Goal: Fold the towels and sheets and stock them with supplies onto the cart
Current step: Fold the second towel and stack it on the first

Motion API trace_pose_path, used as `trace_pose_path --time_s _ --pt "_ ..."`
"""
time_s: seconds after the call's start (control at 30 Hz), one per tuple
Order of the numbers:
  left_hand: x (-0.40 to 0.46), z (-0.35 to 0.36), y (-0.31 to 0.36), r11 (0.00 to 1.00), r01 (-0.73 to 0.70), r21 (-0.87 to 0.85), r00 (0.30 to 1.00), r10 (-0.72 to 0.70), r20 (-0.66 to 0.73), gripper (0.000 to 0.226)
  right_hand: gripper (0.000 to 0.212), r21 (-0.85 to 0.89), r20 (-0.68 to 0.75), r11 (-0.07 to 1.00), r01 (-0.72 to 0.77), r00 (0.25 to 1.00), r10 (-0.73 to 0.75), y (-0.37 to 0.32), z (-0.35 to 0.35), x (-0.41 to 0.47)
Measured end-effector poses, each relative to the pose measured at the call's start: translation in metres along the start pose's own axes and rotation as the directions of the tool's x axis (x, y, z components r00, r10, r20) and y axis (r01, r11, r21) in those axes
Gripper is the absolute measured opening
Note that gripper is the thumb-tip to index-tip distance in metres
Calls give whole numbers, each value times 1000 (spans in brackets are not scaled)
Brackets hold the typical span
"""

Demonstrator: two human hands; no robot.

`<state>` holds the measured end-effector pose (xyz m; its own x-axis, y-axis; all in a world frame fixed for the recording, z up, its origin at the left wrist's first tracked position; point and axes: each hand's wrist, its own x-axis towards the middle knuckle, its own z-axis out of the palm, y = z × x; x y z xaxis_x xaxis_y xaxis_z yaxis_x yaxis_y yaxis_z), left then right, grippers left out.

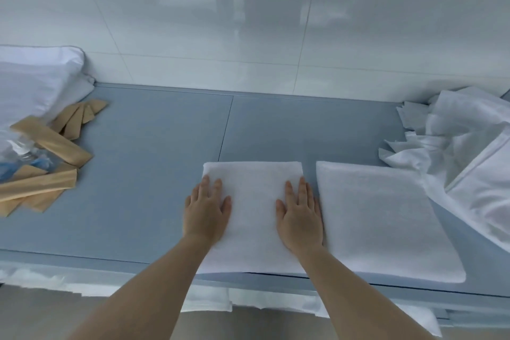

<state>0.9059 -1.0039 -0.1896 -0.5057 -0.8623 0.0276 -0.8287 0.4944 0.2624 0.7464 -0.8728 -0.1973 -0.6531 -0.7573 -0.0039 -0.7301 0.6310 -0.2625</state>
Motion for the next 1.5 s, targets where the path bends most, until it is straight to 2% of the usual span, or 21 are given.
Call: trace_pose_path --time_s 0.17,0.33,0.53,0.73,0.9,1.03,1.2,1.33,1.5 --pt "-26 -14 4 992 92 -83 993 -85 88 51 54 51 26 991 -123 992 121 -3 -11 -27" --pt "-42 -22 -2 985 114 -131 972 -83 221 53 54 -77 76 981 -176 980 181 -5 -22 -42" --pt "-49 -38 -18 946 198 -258 914 -83 397 61 56 -98 244 963 -250 932 267 -7 -33 -45" --pt "-55 -49 -27 938 197 -286 888 -47 458 64 57 -47 378 968 -247 892 246 -7 -41 -47" --pt "-58 -53 -35 879 277 -388 871 -59 488 63 59 1 431 959 -283 865 255 -13 -45 -56" --pt "-58 -55 -39 820 326 -471 881 -82 467 52 59 193 479 928 -319 856 195 -12 -56 -61" --pt "-60 -56 -35 849 256 -462 896 -28 444 51 60 480 527 749 -457 833 170 1 -72 -69" --pt "-61 -69 -12 908 108 -404 949 27 314 48 50 516 408 786 -341 905 124 14 -84 -62" --pt "-62 -83 56 908 2 -418 992 51 116 45 39 507 199 845 -169 977 76 54 -111 -49"
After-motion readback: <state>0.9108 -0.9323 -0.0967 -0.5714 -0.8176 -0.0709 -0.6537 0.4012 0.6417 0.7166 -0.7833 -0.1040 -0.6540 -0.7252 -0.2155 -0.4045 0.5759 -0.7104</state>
